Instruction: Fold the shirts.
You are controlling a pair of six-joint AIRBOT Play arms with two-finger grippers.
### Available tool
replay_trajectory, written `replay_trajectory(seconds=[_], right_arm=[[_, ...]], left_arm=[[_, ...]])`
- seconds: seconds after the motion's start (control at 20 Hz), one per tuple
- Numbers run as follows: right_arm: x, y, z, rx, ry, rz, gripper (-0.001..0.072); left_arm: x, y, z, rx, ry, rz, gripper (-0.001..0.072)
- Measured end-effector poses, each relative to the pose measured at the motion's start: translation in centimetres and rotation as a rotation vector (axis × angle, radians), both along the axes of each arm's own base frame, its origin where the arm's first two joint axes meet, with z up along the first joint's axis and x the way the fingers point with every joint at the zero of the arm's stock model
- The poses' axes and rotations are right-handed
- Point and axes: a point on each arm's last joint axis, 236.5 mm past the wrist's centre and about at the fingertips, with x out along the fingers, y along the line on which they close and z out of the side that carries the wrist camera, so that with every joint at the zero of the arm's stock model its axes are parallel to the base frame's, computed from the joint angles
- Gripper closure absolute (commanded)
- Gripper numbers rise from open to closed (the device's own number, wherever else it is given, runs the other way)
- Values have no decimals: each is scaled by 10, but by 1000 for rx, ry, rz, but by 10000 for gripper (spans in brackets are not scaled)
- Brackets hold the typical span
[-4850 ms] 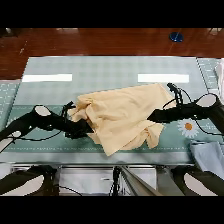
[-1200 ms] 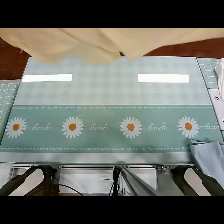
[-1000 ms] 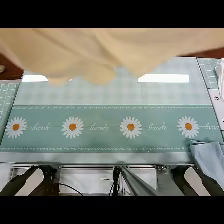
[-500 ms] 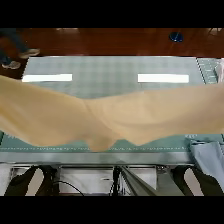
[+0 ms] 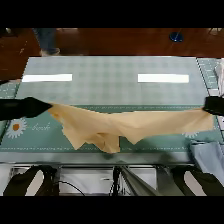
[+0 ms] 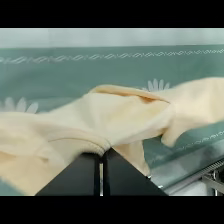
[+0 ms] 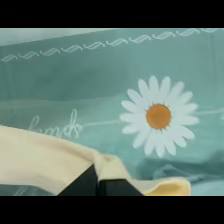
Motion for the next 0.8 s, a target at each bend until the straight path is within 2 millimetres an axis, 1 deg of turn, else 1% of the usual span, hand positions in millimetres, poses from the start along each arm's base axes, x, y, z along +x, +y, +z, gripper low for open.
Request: replay_trajectory(seconds=[0.1,0.2,0.3,0.4,0.5,0.6,0.7,0.8], right_arm=[[34,2,-32,39,-35,-24,696],[60,-4,-56,55,-63,-64,696],[79,-14,-79,69,-70,-116,696],[90,-22,-103,81,-56,-161,696],[96,-28,-124,88,-33,-189,695],[102,-31,-143,102,-14,-212,695],[109,-31,-156,125,-15,-237,695],[118,-31,-162,148,-36,-267,695]], left_arm=[[24,-15,-40,-9,-1,-15,686],[48,-19,-76,7,9,12,685],[68,-18,-107,27,32,47,685],[85,-14,-132,51,49,86,685],[101,-7,-151,77,49,127,685],[114,1,-163,103,37,168,685],[125,10,-169,124,14,207,684],[136,18,-171,144,-17,246,684]])
